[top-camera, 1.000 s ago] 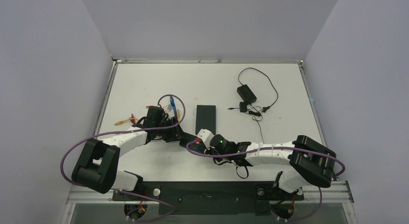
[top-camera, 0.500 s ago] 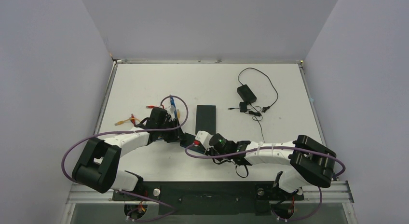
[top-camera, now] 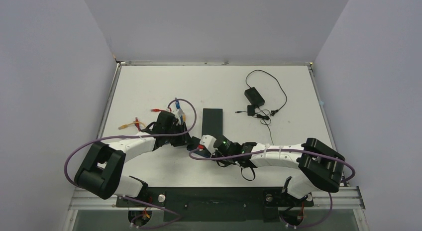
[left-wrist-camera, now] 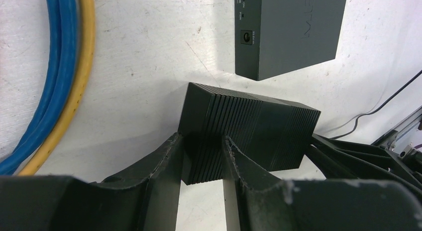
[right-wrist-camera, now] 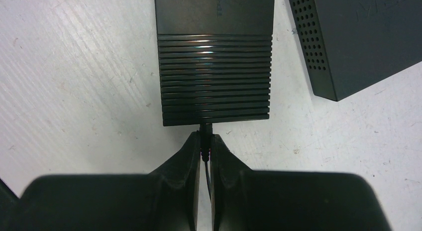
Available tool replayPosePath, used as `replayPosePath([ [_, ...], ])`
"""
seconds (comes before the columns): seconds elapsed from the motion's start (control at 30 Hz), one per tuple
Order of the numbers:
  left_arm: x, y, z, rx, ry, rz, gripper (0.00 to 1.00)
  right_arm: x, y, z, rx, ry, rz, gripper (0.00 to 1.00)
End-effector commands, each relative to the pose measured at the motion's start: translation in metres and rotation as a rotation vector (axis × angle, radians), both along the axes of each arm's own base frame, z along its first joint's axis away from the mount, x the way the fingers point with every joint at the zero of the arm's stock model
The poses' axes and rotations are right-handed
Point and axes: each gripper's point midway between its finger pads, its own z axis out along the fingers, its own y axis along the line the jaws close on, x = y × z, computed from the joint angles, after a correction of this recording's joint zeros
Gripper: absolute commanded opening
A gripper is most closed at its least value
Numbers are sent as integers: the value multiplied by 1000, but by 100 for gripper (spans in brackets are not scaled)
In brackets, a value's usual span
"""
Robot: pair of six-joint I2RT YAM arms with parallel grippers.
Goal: Insert the plug into the switch port
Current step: Insert the power into the switch port.
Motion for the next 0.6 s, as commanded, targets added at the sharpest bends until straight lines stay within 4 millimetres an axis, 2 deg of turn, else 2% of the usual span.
replayPosePath([
  [0.0, -45, -32, 0, -114, 123, -140, 26, 36, 93, 95, 401, -167, 49, 0],
  [0.57, -63, -45, 2, -124, 122, -174, 23, 56, 112, 139, 514, -227, 1, 0],
])
